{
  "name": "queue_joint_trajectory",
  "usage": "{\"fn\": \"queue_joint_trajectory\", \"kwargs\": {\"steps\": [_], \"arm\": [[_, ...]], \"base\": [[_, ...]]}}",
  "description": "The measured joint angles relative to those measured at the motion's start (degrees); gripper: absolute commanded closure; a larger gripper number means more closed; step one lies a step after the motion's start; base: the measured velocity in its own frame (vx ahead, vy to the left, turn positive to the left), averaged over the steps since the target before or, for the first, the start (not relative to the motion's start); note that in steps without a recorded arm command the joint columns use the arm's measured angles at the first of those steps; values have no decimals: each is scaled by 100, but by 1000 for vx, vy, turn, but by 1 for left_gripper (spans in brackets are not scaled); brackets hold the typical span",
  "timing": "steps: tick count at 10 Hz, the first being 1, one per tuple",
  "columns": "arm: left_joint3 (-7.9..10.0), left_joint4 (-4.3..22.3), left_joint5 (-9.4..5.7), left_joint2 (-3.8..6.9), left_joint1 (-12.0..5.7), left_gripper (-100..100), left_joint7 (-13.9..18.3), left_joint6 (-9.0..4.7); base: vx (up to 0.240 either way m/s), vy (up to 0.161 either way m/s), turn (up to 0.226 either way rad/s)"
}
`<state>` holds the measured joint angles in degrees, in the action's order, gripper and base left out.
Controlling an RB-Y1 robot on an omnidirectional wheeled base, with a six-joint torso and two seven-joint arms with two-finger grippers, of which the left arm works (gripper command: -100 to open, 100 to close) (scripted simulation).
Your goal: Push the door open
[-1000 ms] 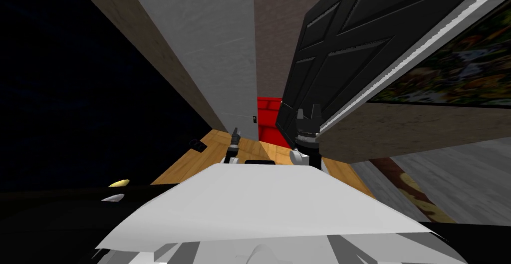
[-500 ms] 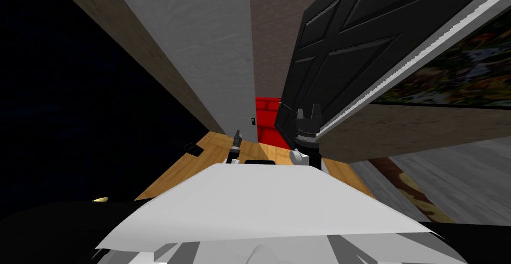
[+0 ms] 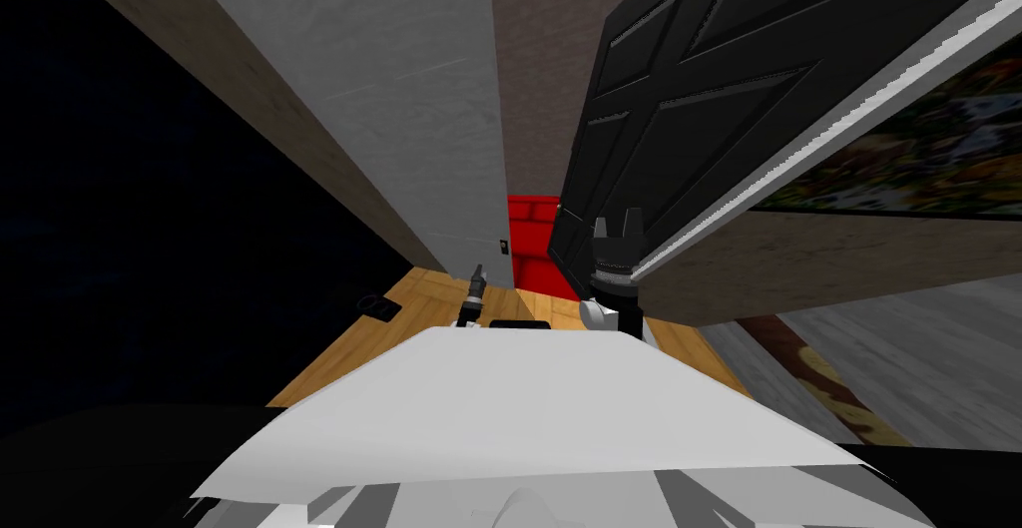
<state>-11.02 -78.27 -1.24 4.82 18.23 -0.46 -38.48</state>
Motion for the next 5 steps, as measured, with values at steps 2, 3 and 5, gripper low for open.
{"fn": "queue_joint_trajectory", "kwargs": {"steps": [2,3,5], "arm": [[-24,234,9,-23,-64,-100,0,-41],[-41,357,16,-26,-68,-100,4,-98],[-75,731,28,-61,-159,-100,9,-201]], "base": [[96,10,-48],[131,17,-70],[164,25,-93]]}}
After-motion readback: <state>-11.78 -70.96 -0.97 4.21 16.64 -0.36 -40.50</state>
